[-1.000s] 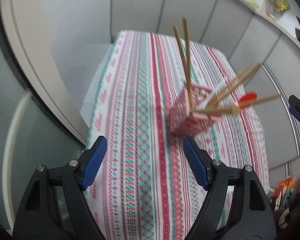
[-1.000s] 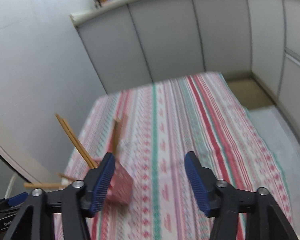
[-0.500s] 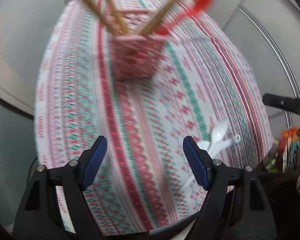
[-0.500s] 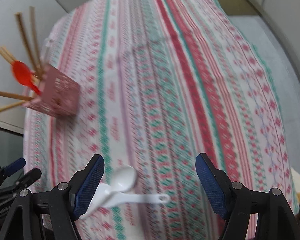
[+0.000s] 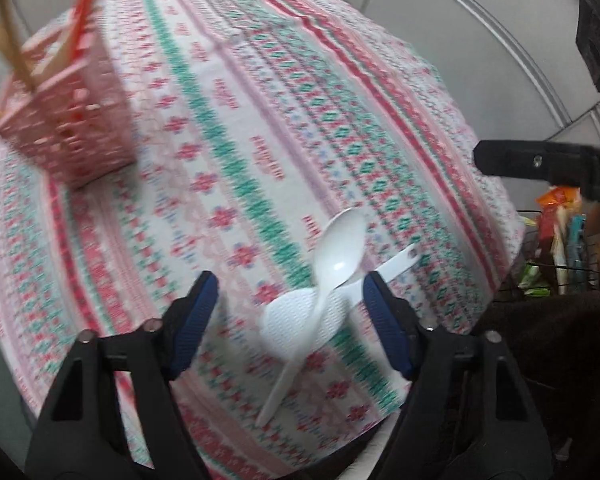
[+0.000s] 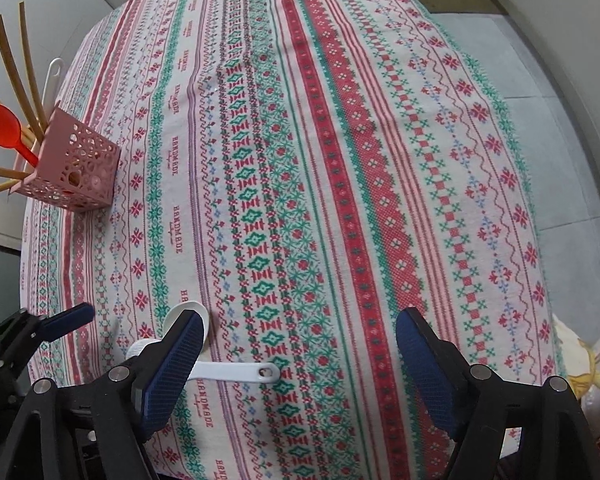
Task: Organize utensils
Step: 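Close the left tool on the white spoon while the right tool grasps the white rice paddle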
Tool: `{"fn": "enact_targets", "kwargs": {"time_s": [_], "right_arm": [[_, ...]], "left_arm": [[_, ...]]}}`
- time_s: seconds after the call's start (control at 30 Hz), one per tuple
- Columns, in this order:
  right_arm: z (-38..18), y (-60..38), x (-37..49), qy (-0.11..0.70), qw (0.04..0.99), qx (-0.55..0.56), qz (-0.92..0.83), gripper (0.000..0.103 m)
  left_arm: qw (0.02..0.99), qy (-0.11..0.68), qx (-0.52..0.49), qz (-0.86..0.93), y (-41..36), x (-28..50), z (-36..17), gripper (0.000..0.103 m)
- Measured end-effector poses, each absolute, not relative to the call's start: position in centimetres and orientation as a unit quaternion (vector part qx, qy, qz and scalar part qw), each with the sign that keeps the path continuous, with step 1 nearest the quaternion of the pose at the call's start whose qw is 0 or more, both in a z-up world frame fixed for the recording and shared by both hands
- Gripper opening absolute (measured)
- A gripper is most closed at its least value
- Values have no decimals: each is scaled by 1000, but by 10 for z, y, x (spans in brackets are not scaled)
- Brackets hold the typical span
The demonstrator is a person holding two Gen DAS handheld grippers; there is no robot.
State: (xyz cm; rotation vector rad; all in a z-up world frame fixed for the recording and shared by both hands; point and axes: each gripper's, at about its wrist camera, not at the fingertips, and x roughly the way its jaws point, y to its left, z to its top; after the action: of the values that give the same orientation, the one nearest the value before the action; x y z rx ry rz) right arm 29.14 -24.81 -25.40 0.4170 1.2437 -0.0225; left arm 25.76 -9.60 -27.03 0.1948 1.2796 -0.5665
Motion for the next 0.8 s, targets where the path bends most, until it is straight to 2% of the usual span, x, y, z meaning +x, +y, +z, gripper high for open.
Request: {"fn": "enact_targets", "kwargs": {"time_s": [0.13, 0.4, 0.47, 0.53, 0.6, 0.8], "right_arm": [[-256, -252, 291, 580, 790, 196, -11, 84], [-257, -256, 292, 581, 789, 199, -12, 84], [-257, -256, 292, 582, 788, 198, -10, 84], [-258, -256, 293, 582, 789, 197, -11, 84], [-258, -256, 293, 583, 788, 197, -11, 84], [-261, -257, 294, 587, 785, 196, -15, 84]], "left_arm": [[745, 599, 68, -285, -109, 266, -279, 51], [739, 610, 70, -277, -127, 282, -296, 30], [740, 608, 68, -280, -130, 284, -296, 22], [737, 610, 63, -284, -132, 285, -296, 8], [735, 612, 64, -285, -134, 286, -297, 4], [747, 599, 68, -279, -129, 279, -289, 2]]}}
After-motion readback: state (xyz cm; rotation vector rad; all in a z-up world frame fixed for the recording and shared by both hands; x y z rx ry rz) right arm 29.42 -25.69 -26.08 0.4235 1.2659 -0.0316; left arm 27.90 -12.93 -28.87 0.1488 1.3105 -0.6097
